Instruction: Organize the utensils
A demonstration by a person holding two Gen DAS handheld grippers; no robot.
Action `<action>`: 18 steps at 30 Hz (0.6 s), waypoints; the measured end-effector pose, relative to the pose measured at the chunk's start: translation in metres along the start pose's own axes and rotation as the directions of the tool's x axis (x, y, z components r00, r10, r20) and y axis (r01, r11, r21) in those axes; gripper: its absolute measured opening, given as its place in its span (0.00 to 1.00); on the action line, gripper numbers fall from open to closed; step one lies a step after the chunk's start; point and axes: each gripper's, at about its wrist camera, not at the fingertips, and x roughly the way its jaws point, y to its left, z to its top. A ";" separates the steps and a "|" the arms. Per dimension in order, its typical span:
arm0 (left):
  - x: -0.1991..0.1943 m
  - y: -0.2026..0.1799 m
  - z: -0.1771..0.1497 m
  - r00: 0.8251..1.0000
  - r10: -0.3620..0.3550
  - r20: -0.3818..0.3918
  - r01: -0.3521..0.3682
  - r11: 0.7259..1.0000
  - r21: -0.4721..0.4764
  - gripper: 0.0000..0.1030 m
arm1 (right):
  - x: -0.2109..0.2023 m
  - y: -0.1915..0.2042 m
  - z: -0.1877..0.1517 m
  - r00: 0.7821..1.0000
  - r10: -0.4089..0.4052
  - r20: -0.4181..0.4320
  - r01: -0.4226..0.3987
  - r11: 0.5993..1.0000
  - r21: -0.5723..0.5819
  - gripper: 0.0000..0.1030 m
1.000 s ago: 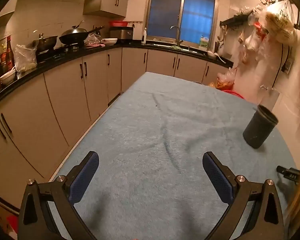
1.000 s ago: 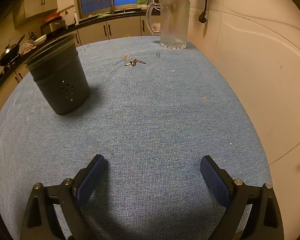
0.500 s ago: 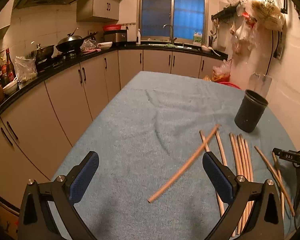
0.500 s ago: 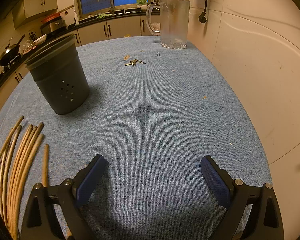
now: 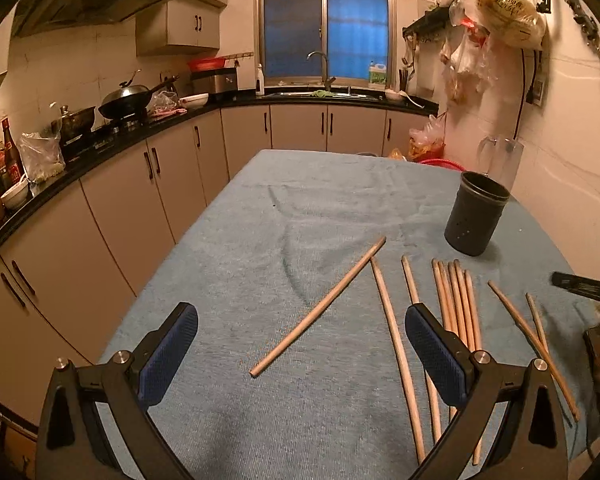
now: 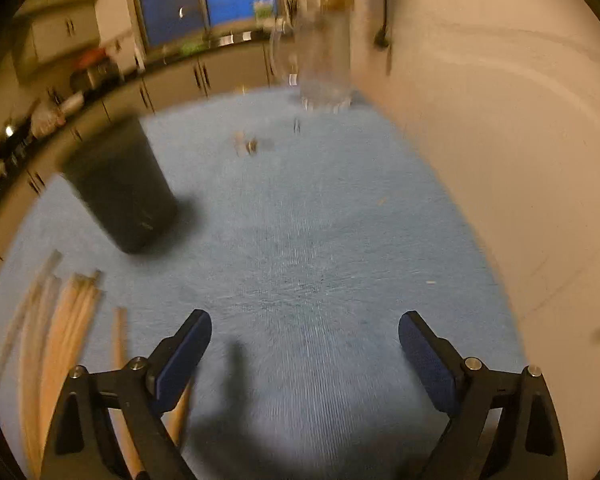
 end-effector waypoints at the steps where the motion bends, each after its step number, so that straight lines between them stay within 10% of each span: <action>1: -0.001 0.000 0.000 1.000 -0.008 -0.002 0.008 1.000 -0.002 1.00 | -0.018 0.003 -0.003 1.000 0.020 0.019 -0.020 1.000 -0.024 0.94; 8: -0.016 -0.008 -0.010 0.999 -0.028 0.019 0.027 0.999 0.018 1.00 | -0.124 0.037 -0.062 0.974 0.049 0.221 -0.015 0.989 -0.150 0.94; 18: -0.049 -0.009 -0.029 0.995 -0.020 0.096 0.018 1.000 0.022 1.00 | -0.207 0.080 -0.165 0.827 0.147 0.543 -0.046 0.980 -0.195 0.94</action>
